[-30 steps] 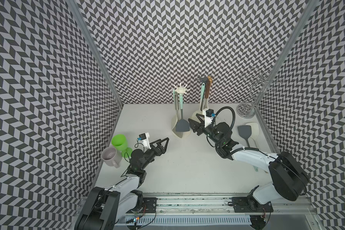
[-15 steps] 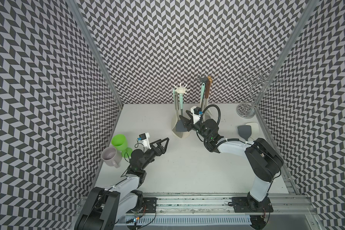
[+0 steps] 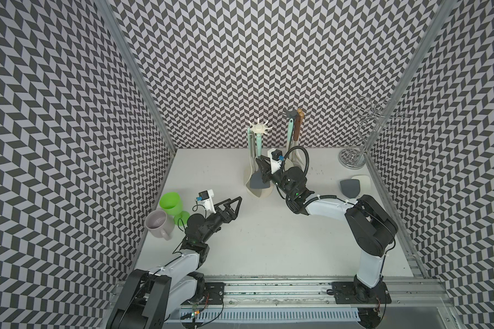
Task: Take the spatula off the kitchen utensil rack
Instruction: Take off the spatula from the rack.
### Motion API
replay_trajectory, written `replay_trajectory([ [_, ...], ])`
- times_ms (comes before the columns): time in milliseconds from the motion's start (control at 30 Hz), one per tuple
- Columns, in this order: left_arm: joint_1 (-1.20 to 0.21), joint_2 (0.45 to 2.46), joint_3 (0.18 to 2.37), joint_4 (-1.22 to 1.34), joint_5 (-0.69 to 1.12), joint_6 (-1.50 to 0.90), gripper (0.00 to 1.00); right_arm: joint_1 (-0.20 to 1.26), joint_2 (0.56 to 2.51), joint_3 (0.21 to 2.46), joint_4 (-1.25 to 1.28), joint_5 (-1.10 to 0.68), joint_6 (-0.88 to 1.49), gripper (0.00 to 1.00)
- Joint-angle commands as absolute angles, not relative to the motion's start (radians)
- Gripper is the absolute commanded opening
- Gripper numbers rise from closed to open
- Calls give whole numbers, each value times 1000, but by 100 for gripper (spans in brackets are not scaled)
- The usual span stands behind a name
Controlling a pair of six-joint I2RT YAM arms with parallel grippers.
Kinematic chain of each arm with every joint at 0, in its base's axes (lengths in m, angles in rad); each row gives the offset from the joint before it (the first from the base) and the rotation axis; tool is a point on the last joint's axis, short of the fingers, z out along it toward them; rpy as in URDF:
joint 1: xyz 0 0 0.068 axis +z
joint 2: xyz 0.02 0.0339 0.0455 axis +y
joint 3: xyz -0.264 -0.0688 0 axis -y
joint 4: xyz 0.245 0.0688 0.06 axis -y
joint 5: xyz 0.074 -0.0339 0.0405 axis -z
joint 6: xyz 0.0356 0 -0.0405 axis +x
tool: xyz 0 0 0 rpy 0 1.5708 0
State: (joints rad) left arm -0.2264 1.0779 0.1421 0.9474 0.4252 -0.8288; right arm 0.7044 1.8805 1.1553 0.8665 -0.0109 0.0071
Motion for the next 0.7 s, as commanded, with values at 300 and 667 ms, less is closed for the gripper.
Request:
replay_trajectory([
  [300, -220, 1050, 130, 965, 440, -821, 99, 727, 1842, 1159, 857, 30, -65, 1],
  [667, -221, 993, 126, 930, 423, -795, 99, 743, 1734, 1102, 831, 56, -69, 0],
])
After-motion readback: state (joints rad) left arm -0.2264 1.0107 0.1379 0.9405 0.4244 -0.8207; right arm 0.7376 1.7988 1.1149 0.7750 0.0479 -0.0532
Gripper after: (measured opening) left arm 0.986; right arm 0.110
